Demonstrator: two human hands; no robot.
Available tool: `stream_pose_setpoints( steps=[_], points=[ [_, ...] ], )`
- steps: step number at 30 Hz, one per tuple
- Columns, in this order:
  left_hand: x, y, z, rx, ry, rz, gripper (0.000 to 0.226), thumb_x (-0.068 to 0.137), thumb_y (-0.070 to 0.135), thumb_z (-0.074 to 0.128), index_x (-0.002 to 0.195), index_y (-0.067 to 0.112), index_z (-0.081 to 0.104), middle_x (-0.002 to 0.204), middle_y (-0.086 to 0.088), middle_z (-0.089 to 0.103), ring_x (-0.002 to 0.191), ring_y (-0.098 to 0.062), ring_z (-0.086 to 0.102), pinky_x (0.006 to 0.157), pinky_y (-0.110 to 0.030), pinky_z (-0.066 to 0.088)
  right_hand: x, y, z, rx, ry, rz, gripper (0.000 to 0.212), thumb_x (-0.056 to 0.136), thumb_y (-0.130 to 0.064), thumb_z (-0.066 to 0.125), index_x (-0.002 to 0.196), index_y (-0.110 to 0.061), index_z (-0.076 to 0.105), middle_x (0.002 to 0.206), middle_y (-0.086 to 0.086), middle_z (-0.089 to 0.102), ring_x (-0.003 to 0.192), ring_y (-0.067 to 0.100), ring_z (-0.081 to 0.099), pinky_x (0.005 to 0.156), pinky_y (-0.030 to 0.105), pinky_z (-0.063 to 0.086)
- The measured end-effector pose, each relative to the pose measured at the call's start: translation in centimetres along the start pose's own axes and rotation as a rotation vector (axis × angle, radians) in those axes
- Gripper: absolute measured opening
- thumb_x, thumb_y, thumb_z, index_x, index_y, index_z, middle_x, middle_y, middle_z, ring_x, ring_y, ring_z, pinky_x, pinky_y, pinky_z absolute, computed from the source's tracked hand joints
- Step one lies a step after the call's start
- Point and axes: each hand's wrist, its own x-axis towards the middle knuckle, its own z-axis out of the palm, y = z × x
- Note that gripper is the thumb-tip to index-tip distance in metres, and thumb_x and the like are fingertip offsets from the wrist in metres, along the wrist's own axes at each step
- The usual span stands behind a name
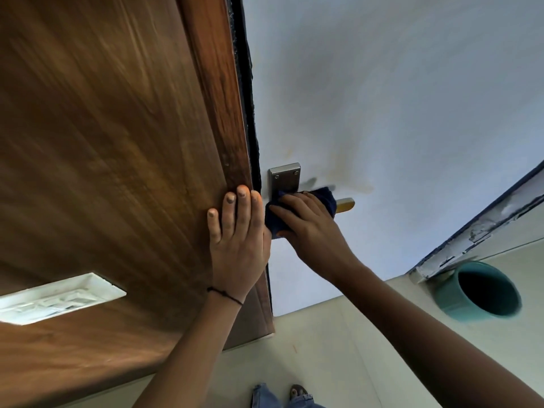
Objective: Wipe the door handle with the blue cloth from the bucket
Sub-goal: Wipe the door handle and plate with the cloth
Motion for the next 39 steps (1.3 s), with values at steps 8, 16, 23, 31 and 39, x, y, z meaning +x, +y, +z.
stream_pose_setpoints(
  steps=[8,16,23,31,39],
  points=[
    [0.1,-0.2,-0.4,0.012,-0.015,0.02,0.064,0.102,0.031,0.024,0.151,0.006,-0.008,0.158,-0.011,-0.022,0.147,-0.023,-0.017,0.119,-0.04,-0.008,-0.7,3.8,-1.3,-0.072,0.015,0.06,0.049,0.081,-0.02,0.072,0.126,-0.01,0.057,0.119,0.01,0.065,0.108,0.031,0.059,0.095,0.039,0.045],
    [0.0,-0.6,-0.7,0.036,-0.036,0.063,0.07,0.1,0.032,0.032,0.151,0.005,-0.007,0.158,-0.012,-0.021,0.147,-0.023,-0.017,0.119,-0.04,-0.008,-1.2,7.5,-3.7,0.019,-0.078,0.154,0.041,0.08,-0.014,0.073,0.12,-0.014,0.062,0.117,0.005,0.065,0.102,0.029,0.056,0.101,0.039,0.033],
    [0.0,-0.8,-1.1,0.058,-0.074,0.085,0.083,0.092,0.033,0.044,0.151,0.006,-0.008,0.158,-0.011,-0.021,0.147,-0.023,-0.017,0.119,-0.04,-0.008,-1.5,7.5,-3.8,0.161,-0.075,0.257,0.042,0.08,-0.007,0.069,0.12,-0.016,0.059,0.117,0.001,0.062,0.107,0.021,0.049,0.103,0.032,0.025],
    [0.2,-1.3,-1.6,0.057,-0.122,0.121,0.085,0.092,0.037,0.045,0.152,0.006,-0.007,0.158,-0.012,-0.023,0.147,-0.022,-0.018,0.119,-0.04,-0.009,-1.6,8.3,-3.8,0.216,-0.138,0.37,0.042,0.082,-0.005,0.064,0.121,-0.019,0.055,0.115,0.0,0.061,0.11,0.023,0.05,0.104,0.035,0.028],
    [-0.1,-2.7,-1.3,0.082,-0.127,0.183,0.081,0.094,0.049,0.044,0.152,0.008,0.005,0.156,-0.018,0.007,0.147,-0.022,-0.017,0.118,-0.042,-0.01,-4.3,8.3,-2.6,0.927,0.04,0.766,0.032,0.095,-0.003,0.052,0.126,-0.009,0.046,0.104,0.006,0.059,0.089,0.018,0.058,0.072,0.023,0.05]
  ],
)
